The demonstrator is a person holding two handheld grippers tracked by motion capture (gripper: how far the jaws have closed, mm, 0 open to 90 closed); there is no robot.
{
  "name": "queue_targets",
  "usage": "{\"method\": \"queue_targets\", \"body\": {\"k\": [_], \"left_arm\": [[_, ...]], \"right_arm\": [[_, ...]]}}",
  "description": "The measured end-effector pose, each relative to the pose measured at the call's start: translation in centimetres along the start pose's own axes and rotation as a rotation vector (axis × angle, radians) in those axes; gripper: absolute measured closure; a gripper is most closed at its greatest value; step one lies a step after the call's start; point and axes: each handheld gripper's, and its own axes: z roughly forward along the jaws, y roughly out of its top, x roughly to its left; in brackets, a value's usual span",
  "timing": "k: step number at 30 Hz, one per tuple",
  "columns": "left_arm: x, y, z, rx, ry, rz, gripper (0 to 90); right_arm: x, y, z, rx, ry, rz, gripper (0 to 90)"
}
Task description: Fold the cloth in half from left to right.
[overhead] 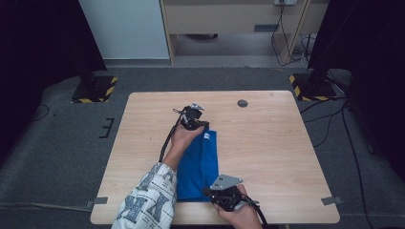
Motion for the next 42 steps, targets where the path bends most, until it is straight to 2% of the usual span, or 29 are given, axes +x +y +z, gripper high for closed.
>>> {"method": "queue_targets", "body": {"k": [5,8,14,19,25,28,36,38,39,42], "left_arm": [[-0.1,-0.2,0.5,0.021,0.007,-0.003,88.5],[-0.2,-0.2,0.6,0.026,0.001,0.002,85.1],[-0.2,-0.2,0.4,0.015,-0.004,0.003,80.5],[-0.3,-0.2,0.3,0.015,-0.010,0.006,79.1],[-0.6,-0.2,0.6,0.041,-0.010,0.024,80.5],[-0.7,-0.4,0.9,0.063,-0.008,0.037,82.9],[-0.9,-0.3,0.8,0.054,-0.010,0.041,85.0],[-1.0,-0.3,0.8,0.054,-0.011,0.045,85.5],[-1.0,-0.3,0.8,0.056,-0.008,0.044,86.4],[-0.9,-0.3,0.8,0.057,-0.010,0.043,88.3]], "right_arm": [[0.1,-0.3,0.1,0.021,0.012,-0.002,87.1],[-0.1,-0.7,0.5,0.034,0.001,0.015,79.6],[-0.5,-0.9,0.6,0.049,-0.016,0.035,70.2],[-0.5,-1.0,0.7,0.057,-0.017,0.039,68.0],[-0.7,-1.1,0.8,0.058,-0.025,0.051,64.1],[-0.8,-1.2,0.9,0.061,-0.028,0.054,64.7],[-1.0,-1.2,0.9,0.065,-0.025,0.052,68.8],[-1.0,-1.2,0.9,0.064,-0.022,0.051,70.9],[-0.9,-1.2,0.9,0.066,-0.018,0.045,76.3],[-0.8,-1.2,0.9,0.071,-0.011,0.042,79.0]]}}
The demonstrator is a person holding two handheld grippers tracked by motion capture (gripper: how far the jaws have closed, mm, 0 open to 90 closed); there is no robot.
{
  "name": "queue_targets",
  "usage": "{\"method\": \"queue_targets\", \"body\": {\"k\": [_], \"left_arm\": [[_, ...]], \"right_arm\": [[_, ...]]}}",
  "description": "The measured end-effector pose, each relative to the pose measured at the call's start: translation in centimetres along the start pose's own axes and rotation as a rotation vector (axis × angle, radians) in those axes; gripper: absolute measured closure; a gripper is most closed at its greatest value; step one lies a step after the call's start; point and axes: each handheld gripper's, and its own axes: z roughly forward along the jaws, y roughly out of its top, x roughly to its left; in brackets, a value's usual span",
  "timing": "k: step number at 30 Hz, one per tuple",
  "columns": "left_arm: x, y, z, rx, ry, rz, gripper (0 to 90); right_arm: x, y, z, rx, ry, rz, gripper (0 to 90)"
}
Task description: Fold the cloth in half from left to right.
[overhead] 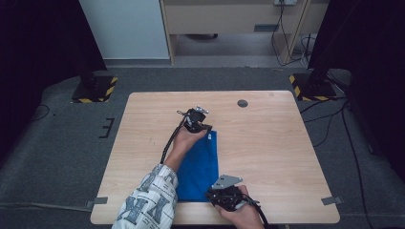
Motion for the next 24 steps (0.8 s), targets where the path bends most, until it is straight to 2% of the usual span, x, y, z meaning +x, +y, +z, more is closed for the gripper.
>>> {"method": "queue_targets", "body": {"k": [2,6,17,22,24], "left_arm": [[0.1,0.0,-0.1,0.003,0.001,-0.001,89.2],[0.1,0.1,-0.2,-0.011,0.001,-0.005,89.9],[-0.1,0.3,-0.5,-0.016,0.005,-0.003,89.8],[-0.3,0.8,-1.0,-0.040,0.002,-0.006,89.8],[-0.4,0.9,-0.8,-0.044,0.003,-0.022,89.8]], "right_arm": [[0.0,0.0,0.0,-0.003,0.003,-0.002,84.4],[-0.1,0.1,-0.2,-0.007,0.005,-0.004,88.4],[-0.1,0.4,-0.7,-0.014,0.008,-0.005,89.4],[-0.2,0.7,-2.2,-0.028,-0.004,-0.005,89.5],[-0.4,0.5,-2.5,-0.028,-0.012,0.003,89.5]]}}
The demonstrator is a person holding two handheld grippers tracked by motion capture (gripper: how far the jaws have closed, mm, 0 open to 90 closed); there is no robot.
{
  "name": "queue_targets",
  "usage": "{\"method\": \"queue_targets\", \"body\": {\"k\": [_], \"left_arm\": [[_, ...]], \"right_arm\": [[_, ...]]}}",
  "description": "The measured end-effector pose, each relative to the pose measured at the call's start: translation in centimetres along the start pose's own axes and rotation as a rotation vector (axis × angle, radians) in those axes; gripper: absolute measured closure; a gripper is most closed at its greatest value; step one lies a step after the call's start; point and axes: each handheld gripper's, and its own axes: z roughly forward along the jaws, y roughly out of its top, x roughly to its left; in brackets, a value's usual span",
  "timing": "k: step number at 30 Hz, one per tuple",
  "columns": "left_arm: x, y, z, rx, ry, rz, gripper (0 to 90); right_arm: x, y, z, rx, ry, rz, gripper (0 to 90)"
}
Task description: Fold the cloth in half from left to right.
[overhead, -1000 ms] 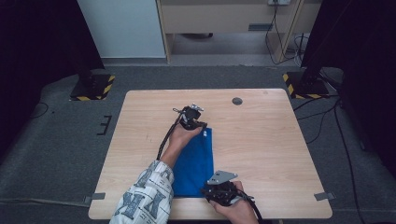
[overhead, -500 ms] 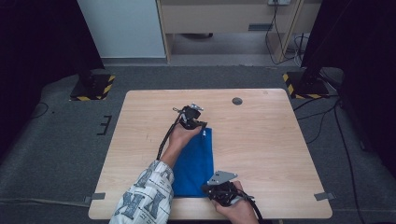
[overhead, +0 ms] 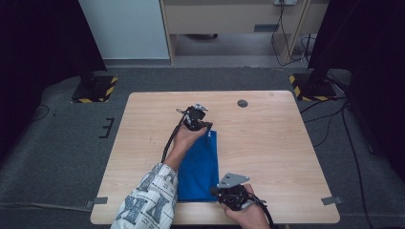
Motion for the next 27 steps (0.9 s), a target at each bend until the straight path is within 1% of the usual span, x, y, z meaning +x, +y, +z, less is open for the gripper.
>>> {"method": "queue_targets", "body": {"k": [2,3,4,5,6,7,8,9,10,11,12,13,14,16,17,18,19,21,22,23,24,26,27], "left_arm": [[0.0,0.0,0.4,0.015,-0.007,0.000,89.7],[0.0,-0.1,0.5,0.017,-0.003,-0.004,89.1],[0.1,-0.1,0.6,0.008,0.007,-0.013,86.4],[0.1,-0.1,0.6,0.008,0.007,-0.013,81.5],[0.1,-0.1,0.5,-0.019,0.009,-0.008,78.7],[0.1,-0.1,0.4,-0.029,0.009,-0.004,75.3],[0.1,0.0,0.3,-0.041,0.013,0.000,69.7],[0.1,0.1,0.1,-0.050,0.022,0.004,63.9],[0.1,0.1,-0.1,-0.059,0.024,0.006,60.1],[0.1,0.1,-0.1,-0.059,0.024,0.006,56.5],[0.2,0.2,-0.3,-0.066,0.019,0.007,52.4],[0.3,0.2,-0.4,-0.072,0.014,0.006,52.4],[0.4,0.2,-0.7,-0.070,0.016,0.012,45.5],[0.6,0.1,-1.1,-0.065,0.013,0.012,40.6],[0.7,0.1,-1.2,-0.064,0.010,0.010,37.8],[0.7,0.1,-1.2,-0.064,0.010,0.010,36.2],[0.9,-0.1,-1.6,-0.061,0.011,0.018,34.4],[1.2,-0.2,-1.8,-0.053,0.000,0.014,30.1],[1.2,-0.2,-1.8,-0.053,0.000,0.014,28.0],[1.2,-0.2,-2.0,-0.053,-0.004,0.012,28.0],[1.3,-0.3,-2.3,-0.051,-0.006,0.017,24.8],[1.2,-0.4,-2.6,-0.055,0.005,0.026,21.9],[1.2,-0.5,-2.8,-0.051,0.006,0.034,20.2]], "right_arm": [[-0.2,-0.3,0.0,0.012,0.003,0.002,89.3],[-0.2,-0.5,0.2,0.024,0.010,0.007,88.0],[-0.3,-0.6,0.3,0.029,0.010,0.007,85.7],[-0.3,-0.6,0.4,0.023,-0.009,0.005,81.2],[-0.4,-0.6,0.4,0.021,-0.023,0.004,75.9],[-0.5,-0.5,0.3,0.017,-0.030,0.011,68.9],[-0.7,-0.4,0.3,0.015,-0.033,0.017,62.3],[-0.8,-0.3,0.2,0.015,-0.036,0.021,58.6],[-1.0,-0.3,0.0,0.009,-0.041,0.026,55.1],[-1.0,-0.3,0.0,0.009,-0.041,0.026,55.1],[-1.4,-0.1,-0.1,0.007,-0.038,0.030,48.4],[-1.4,-0.1,-0.1,0.007,-0.038,0.030,48.4],[-1.7,0.1,-0.1,-0.004,-0.052,0.023,44.3],[-2.3,0.4,0.1,0.001,-0.061,0.015,38.6],[-2.6,0.5,0.2,-0.001,-0.061,0.018,36.3],[-2.9,0.6,0.3,-0.002,-0.061,0.018,34.0],[-3.2,0.8,0.4,0.000,-0.065,0.020,32.3],[-3.9,1.0,0.7,-0.009,-0.077,0.023,28.4],[-3.9,1.0,0.7,-0.009,-0.077,0.023,28.4],[-4.3,1.2,0.8,-0.010,-0.072,0.031,25.8],[-4.9,1.5,1.2,-0.016,-0.076,0.035,22.4],[-5.5,1.8,1.6,-0.015,-0.069,0.037,18.8],[-5.8,2.0,1.8,-0.010,-0.069,0.045,18.5]]}}
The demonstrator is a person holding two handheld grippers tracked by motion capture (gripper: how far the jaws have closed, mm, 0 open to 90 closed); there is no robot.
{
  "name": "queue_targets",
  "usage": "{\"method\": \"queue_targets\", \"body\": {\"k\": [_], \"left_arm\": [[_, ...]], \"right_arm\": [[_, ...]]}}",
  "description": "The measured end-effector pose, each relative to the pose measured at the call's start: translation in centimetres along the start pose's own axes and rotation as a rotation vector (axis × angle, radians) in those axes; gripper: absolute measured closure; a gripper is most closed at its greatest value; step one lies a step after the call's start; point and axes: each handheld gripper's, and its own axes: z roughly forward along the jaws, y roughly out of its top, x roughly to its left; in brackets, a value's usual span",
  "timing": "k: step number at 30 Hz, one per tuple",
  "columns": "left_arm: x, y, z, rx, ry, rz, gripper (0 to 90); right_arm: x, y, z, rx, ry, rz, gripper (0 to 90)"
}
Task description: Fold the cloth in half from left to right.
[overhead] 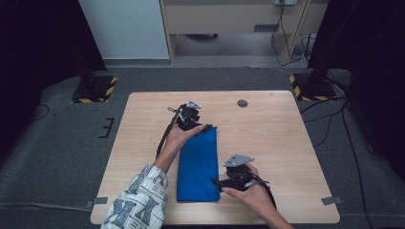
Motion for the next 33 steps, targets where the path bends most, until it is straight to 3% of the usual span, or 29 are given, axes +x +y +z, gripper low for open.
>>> {"method": "queue_targets", "body": {"k": [12,17,33], "left_arm": [[0.5,-1.1,-1.9,0.002,0.015,0.026,8.2],[1.1,-1.7,-2.6,-0.014,0.029,0.023,8.0],[3.2,-3.1,-4.6,-0.019,0.105,0.010,8.6]], "right_arm": [[-1.7,1.9,2.9,0.003,0.010,0.010,10.6],[-2.3,2.9,3.9,0.002,0.016,0.022,10.9],[-3.1,6.6,5.1,0.006,-0.023,-0.028,14.2]]}}
